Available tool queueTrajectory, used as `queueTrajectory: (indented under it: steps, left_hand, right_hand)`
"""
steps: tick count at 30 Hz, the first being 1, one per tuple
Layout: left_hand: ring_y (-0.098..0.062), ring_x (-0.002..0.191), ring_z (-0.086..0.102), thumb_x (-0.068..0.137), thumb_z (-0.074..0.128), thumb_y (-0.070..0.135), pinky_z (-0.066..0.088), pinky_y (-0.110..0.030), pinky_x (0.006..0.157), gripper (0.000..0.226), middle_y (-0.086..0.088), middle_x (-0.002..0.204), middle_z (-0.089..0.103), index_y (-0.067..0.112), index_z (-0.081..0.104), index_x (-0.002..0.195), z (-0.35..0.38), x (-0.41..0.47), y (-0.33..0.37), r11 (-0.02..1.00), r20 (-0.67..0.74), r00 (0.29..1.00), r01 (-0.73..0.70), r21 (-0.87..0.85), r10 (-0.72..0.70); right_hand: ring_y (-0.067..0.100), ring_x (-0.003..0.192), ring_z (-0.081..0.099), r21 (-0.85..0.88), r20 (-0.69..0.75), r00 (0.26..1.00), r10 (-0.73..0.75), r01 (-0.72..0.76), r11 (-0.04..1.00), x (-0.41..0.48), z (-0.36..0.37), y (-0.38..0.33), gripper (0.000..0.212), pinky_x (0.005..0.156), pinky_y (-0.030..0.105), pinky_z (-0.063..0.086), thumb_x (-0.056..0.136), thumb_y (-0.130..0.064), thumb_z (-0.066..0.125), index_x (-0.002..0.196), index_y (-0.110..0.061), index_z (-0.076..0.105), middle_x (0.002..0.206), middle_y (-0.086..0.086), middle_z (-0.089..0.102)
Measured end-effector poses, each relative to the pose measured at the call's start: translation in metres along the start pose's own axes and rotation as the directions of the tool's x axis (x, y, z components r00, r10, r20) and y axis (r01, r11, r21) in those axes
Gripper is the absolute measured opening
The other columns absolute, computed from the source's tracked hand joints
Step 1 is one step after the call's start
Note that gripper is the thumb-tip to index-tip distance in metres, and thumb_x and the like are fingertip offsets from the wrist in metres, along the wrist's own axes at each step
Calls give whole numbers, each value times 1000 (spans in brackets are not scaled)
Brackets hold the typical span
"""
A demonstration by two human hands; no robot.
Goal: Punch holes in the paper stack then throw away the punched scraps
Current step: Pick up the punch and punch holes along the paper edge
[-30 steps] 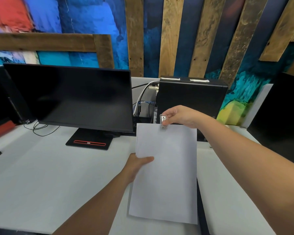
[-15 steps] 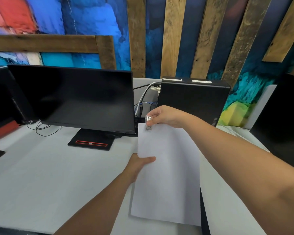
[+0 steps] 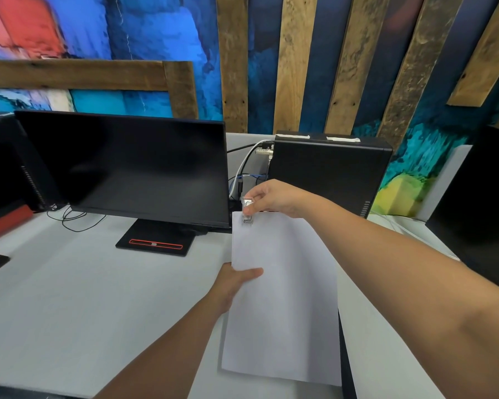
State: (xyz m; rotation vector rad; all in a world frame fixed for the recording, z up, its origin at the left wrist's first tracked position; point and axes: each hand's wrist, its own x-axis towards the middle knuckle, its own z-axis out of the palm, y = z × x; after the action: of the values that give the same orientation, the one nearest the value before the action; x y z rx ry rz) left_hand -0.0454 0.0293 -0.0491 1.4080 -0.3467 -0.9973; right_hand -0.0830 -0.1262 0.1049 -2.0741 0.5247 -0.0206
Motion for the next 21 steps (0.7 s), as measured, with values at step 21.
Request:
queueTrajectory:
  steps: [21]
  left_hand:
    - [-34,93,70,73,78,5,56,-44,85,29,-16,101,74,4,71,101,0,1,-4,999,20,1000,13,38,-14]
  right_hand:
    - [21,93,65,64,-76,997,-21,26,998,1,-4,15,14,92,38,50,77,-16,75,89,-10,71,91,7,70]
